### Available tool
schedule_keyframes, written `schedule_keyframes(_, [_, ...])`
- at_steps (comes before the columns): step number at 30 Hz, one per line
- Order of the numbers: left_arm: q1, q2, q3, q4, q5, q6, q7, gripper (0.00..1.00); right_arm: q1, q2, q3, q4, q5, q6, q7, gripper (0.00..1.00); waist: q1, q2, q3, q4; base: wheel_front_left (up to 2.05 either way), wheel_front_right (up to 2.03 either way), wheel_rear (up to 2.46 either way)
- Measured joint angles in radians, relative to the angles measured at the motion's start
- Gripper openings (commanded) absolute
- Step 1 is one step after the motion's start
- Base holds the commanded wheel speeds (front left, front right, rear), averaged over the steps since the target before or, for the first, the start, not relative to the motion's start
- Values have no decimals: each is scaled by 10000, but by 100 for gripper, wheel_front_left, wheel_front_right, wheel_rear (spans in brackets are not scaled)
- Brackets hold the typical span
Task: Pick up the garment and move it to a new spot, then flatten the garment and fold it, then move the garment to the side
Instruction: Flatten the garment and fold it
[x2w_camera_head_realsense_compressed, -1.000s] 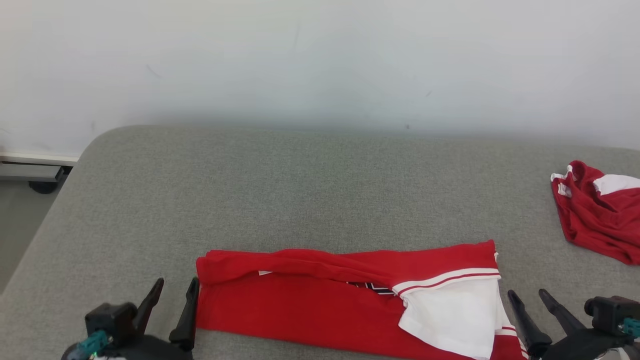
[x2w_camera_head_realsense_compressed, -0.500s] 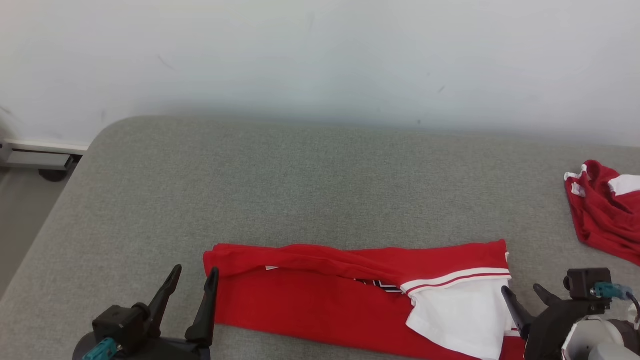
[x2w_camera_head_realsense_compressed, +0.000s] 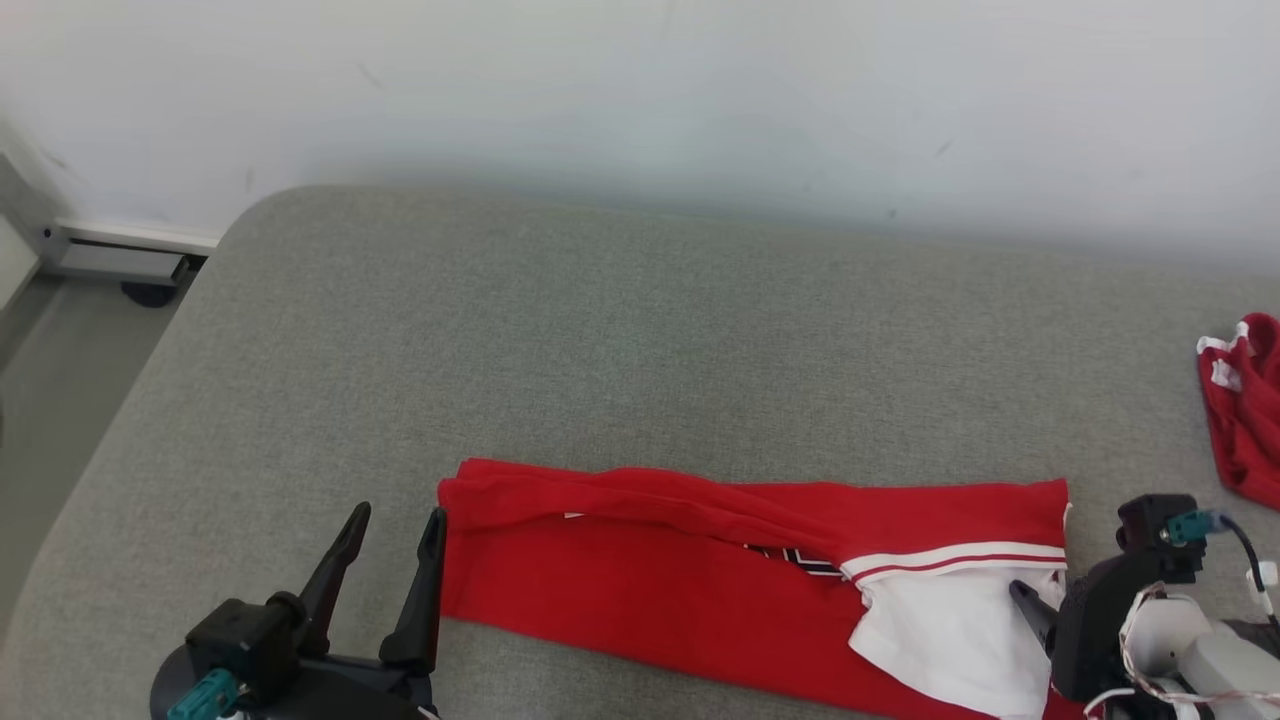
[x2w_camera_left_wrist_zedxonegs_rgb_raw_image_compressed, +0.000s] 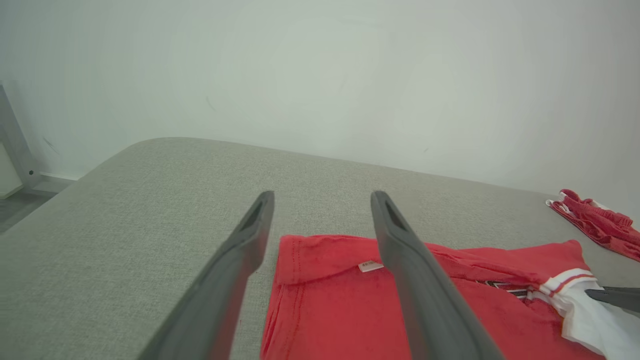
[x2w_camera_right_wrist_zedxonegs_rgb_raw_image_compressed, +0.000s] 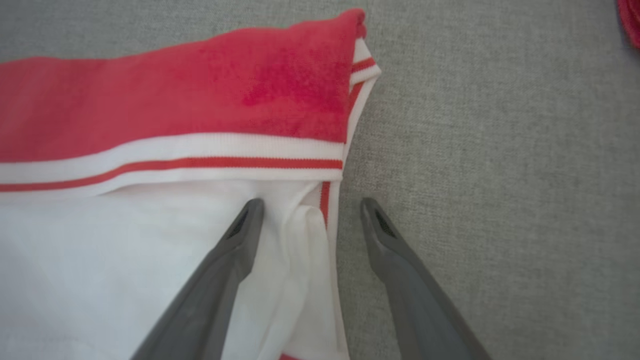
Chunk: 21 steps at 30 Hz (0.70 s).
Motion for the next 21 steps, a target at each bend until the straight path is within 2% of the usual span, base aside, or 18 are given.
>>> schedule_keyframes(4, [21, -19, 102, -27, 84, 2, 0, 100, -249, -6, 109, 186, 140, 109, 637, 100, 0, 0, 126, 122, 0, 0, 0])
schedule_keyframes(5, [65, -19, 136, -27, 88, 2, 0, 100, -326, -6, 107, 219, 203, 196, 719, 47, 0, 0, 140, 138, 0, 0, 0])
schedule_keyframes(6, [120, -17, 169, -29, 109, 2, 0, 100, -351, 0, 77, 236, 278, 236, 780, 0, 0, 0, 147, 143, 0, 0, 0])
schedule_keyframes(9, [147, -29, 305, -29, 128, 2, 0, 100, -463, 67, 127, 284, 385, 546, 1068, 0, 0, 0, 139, 108, 0, 0, 0])
schedule_keyframes(15, [383, -75, 445, -54, 190, 4, -2, 100, -722, 79, 65, 433, 410, 736, 1225, 0, 0, 1, 96, -114, 0, 0, 0])
schedule_keyframes(21, [396, -153, 571, -54, 207, 4, 0, 100, -753, -1074, -161, 757, 343, 895, 1225, 0, 0, 1, 40, -395, 0, 0, 0])
